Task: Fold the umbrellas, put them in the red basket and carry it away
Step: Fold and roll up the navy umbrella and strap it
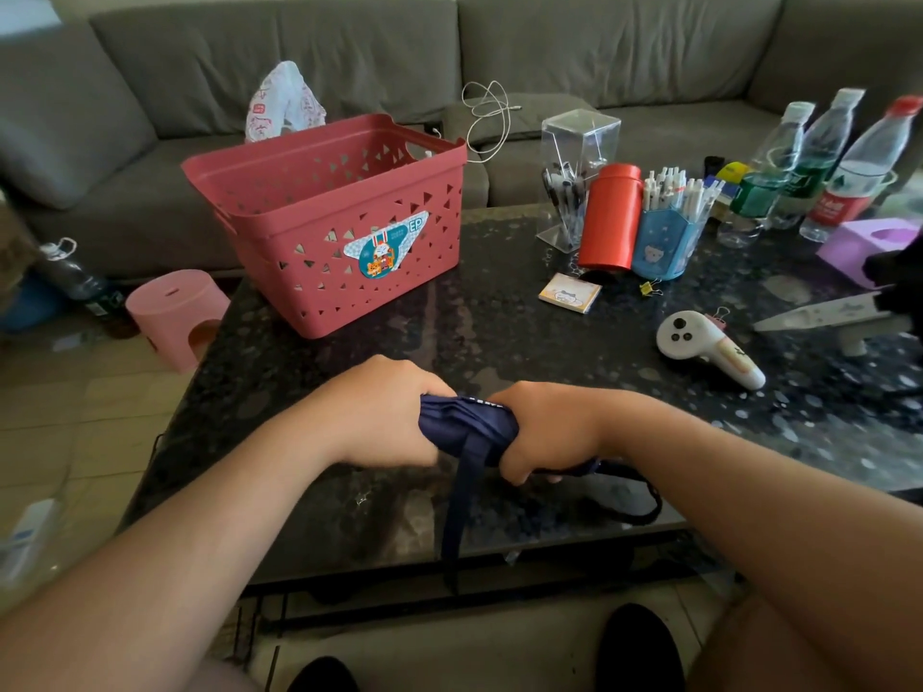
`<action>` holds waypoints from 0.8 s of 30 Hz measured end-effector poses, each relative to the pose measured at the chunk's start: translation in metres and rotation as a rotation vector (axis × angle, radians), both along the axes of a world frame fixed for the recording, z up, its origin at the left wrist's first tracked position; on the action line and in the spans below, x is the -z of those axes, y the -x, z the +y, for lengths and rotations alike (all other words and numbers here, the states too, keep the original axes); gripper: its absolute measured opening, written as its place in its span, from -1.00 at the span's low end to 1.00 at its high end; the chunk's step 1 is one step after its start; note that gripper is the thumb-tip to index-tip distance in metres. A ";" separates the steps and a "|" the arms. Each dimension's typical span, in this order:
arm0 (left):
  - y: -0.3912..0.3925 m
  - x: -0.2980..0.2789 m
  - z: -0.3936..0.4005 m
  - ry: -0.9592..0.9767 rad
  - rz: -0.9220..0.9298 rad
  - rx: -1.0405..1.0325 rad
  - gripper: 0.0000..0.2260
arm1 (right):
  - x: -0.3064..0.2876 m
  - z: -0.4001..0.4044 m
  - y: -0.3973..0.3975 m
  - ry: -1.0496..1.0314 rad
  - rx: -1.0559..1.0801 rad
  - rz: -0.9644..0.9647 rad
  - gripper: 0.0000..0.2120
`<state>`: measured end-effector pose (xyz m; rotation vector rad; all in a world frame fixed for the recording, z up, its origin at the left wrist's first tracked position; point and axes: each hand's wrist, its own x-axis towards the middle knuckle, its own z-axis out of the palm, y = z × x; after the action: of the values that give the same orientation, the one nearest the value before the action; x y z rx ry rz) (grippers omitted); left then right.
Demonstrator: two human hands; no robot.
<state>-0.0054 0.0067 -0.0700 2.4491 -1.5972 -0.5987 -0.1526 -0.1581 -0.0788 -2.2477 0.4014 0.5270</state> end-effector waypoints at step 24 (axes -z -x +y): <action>0.016 0.010 0.000 0.276 1.105 -0.484 -0.38 | -0.008 0.002 0.004 -0.523 0.549 -0.347 -0.73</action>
<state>-0.0219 0.0072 -0.0801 1.6350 -0.5686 -1.2131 -0.1571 -0.1558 -0.0704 -1.5877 0.5927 -0.0518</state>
